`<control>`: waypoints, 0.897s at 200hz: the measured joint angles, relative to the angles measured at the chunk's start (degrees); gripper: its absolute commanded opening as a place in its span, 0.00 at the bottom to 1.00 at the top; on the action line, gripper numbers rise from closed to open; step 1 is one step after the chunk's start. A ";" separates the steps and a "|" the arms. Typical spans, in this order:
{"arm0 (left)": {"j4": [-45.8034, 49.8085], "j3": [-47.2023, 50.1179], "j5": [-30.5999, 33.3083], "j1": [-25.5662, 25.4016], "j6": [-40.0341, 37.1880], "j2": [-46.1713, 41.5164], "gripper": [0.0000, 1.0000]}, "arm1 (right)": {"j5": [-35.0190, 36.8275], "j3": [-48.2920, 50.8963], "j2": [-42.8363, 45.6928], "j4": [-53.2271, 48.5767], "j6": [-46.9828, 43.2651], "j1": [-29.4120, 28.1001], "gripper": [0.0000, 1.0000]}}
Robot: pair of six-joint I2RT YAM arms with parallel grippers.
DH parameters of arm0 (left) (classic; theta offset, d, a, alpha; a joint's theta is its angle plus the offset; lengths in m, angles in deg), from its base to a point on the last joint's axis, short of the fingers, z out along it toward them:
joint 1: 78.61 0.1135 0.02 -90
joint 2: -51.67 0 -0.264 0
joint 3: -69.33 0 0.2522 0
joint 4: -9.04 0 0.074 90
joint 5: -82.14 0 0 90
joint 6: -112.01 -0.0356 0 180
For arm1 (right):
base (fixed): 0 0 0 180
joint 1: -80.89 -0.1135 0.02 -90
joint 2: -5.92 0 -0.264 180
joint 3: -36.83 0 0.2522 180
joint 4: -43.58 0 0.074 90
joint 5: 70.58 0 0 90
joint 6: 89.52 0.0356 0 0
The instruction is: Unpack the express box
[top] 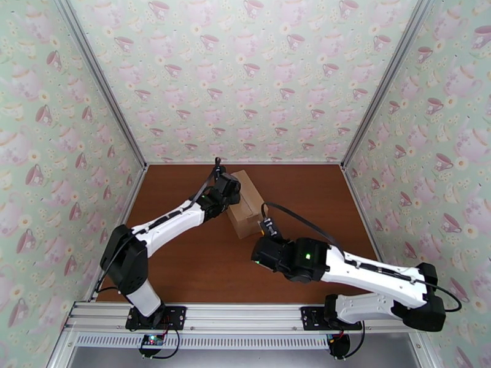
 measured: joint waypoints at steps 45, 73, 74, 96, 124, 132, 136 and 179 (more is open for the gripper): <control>1.42 5.25 -0.39 0.02 0.04 -12.98 0.52 | -1.77 1.27 1.92 3.91 -0.48 11.43 0.00; 2.14 10.54 -0.42 1.18 0.46 -19.08 0.53 | -3.56 2.62 2.34 12.17 -4.15 23.78 0.00; 2.14 10.75 -0.44 1.33 0.48 -19.19 0.53 | -3.61 2.67 2.29 12.37 -4.28 24.06 0.00; 2.38 13.33 -2.08 4.61 1.40 -18.64 0.52 | -5.49 2.97 -0.33 20.33 -7.34 31.26 0.00; 0.04 14.19 -7.26 10.19 3.06 -14.45 0.51 | -7.91 2.75 -8.17 31.32 -10.01 36.83 0.00; -1.25 14.16 -8.39 11.47 3.41 -12.87 0.51 | -8.72 2.69 -10.49 33.90 -10.19 38.07 0.00; -1.64 14.10 -8.92 12.09 3.54 -11.96 0.50 | -9.25 2.64 -11.76 35.17 -10.21 38.69 0.00; -4.24 8.70 -13.40 14.75 3.89 0.28 0.48 | -12.02 2.43 -18.62 45.99 -10.05 40.96 0.00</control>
